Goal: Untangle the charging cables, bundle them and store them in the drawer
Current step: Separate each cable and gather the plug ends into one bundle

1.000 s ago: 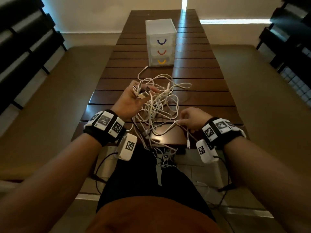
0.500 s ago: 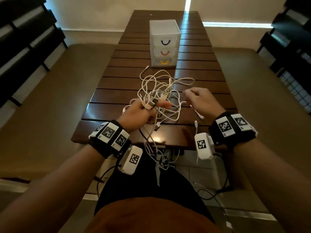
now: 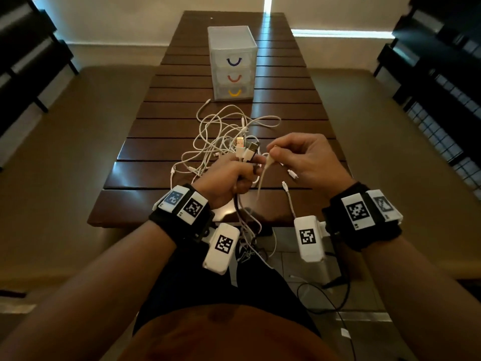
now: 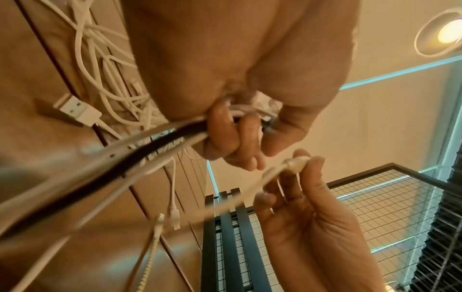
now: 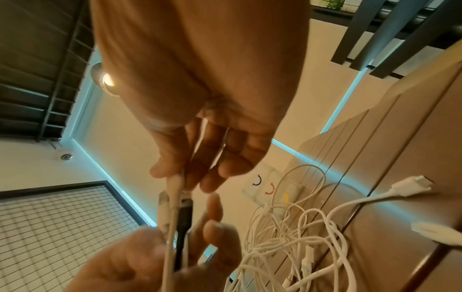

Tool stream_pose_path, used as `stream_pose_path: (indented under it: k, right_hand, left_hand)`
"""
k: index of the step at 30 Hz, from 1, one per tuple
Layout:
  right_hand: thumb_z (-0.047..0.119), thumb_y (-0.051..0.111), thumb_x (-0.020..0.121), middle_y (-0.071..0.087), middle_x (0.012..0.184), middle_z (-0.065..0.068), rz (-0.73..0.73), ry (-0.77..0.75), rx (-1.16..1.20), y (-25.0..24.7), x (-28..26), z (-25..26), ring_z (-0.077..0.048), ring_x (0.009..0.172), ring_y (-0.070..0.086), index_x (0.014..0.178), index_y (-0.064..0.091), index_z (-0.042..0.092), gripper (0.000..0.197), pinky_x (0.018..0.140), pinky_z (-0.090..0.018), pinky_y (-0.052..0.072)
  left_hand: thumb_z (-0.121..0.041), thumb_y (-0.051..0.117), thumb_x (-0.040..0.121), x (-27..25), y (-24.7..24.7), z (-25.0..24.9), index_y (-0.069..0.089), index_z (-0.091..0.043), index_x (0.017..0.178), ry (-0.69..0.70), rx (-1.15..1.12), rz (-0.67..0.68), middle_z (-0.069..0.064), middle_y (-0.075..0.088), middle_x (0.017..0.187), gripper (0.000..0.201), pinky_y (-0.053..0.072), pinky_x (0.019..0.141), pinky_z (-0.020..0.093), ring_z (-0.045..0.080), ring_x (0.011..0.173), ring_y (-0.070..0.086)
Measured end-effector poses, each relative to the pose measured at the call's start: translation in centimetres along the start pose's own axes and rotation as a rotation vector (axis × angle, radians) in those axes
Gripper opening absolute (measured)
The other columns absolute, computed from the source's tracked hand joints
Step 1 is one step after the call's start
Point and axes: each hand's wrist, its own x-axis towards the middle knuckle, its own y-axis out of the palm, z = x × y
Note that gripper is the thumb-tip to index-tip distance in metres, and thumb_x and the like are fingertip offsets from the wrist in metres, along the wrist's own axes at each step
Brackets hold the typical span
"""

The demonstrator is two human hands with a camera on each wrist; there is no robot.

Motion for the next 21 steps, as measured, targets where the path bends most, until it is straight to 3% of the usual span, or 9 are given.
stream_pose_path:
  k: [2, 4, 7, 9, 14, 17, 21]
  right_hand:
    - [0.004, 0.070, 0.083, 0.072, 0.084, 0.009, -0.036, -0.063, 0.055, 0.4, 0.1, 0.0, -0.011, 0.084, 0.068, 0.087, 0.071, 0.022, 0.018, 0.080, -0.030, 0.055]
    - [0.006, 0.073, 0.080, 0.068, 0.097, 0.007, -0.063, -0.124, 0.042, 0.7, 0.3, 0.0, -0.017, 0.099, 0.066, 0.088, 0.072, 0.026, 0.021, 0.091, -0.035, 0.053]
    - [-0.002, 0.070, 0.081, 0.071, 0.095, 0.002, -0.105, -0.150, 0.131, 1.4, 0.4, 0.3, -0.014, 0.093, 0.069, 0.097, 0.071, 0.015, 0.023, 0.085, -0.028, 0.055]
    - [-0.005, 0.069, 0.081, 0.072, 0.090, -0.002, -0.168, -0.179, 0.171, 1.7, 0.5, 0.7, -0.014, 0.087, 0.071, 0.099, 0.070, 0.011, 0.024, 0.081, -0.027, 0.056]
    - [0.002, 0.071, 0.081, 0.073, 0.085, 0.000, -0.230, -0.192, 0.106, 1.5, 1.1, 1.1, -0.015, 0.082, 0.071, 0.087, 0.072, 0.021, 0.020, 0.079, -0.032, 0.057]
    - [0.009, 0.072, 0.082, 0.073, 0.091, 0.000, -0.257, -0.180, 0.084, 1.2, 1.0, 1.3, -0.018, 0.087, 0.072, 0.092, 0.073, 0.021, 0.016, 0.082, -0.041, 0.058]
    - [0.016, 0.070, 0.084, 0.071, 0.095, 0.003, -0.299, -0.207, -0.009, 1.1, 0.8, 1.2, -0.011, 0.094, 0.069, 0.099, 0.071, 0.019, 0.015, 0.087, -0.037, 0.056]
  left_hand:
    - [0.009, 0.048, 0.063, 0.1, 0.3, -0.1, 0.054, -0.009, 0.088, -0.006, -0.049, 0.045, 0.002, 0.054, 0.074, 0.031, 0.022, 0.042, 0.019, 0.009, 0.051, 0.038]
    - [0.006, 0.053, 0.063, 0.2, 0.8, -0.3, 0.052, -0.010, 0.087, 0.010, -0.050, 0.064, 0.000, 0.053, 0.071, 0.029, 0.024, 0.042, 0.017, 0.008, 0.052, 0.041]
    - [0.000, 0.058, 0.075, 0.2, 1.7, -0.8, 0.050, -0.015, 0.079, 0.039, 0.000, 0.045, -0.004, 0.044, 0.060, 0.018, 0.028, 0.043, 0.018, 0.007, 0.048, 0.037]
    - [-0.001, 0.053, 0.086, 0.3, 2.3, -1.1, 0.046, -0.018, 0.073, 0.043, 0.037, 0.013, -0.006, 0.034, 0.055, 0.023, 0.021, 0.044, 0.020, 0.007, 0.046, 0.029]
    - [-0.005, 0.039, 0.099, 0.5, 3.5, -1.9, 0.037, -0.019, 0.068, 0.028, 0.063, 0.024, -0.007, 0.029, 0.051, 0.034, 0.015, 0.047, 0.024, 0.007, 0.043, 0.024]
    - [-0.010, 0.038, 0.101, 0.4, 3.9, -2.7, 0.038, -0.018, 0.073, 0.015, 0.116, 0.038, -0.008, 0.032, 0.050, 0.028, 0.022, 0.045, 0.022, 0.007, 0.043, 0.028]
    - [-0.017, 0.039, 0.102, 0.1, 4.4, -3.6, 0.044, -0.015, 0.076, 0.016, 0.216, 0.063, -0.006, 0.040, 0.052, 0.027, 0.033, 0.043, 0.022, 0.007, 0.044, 0.033]
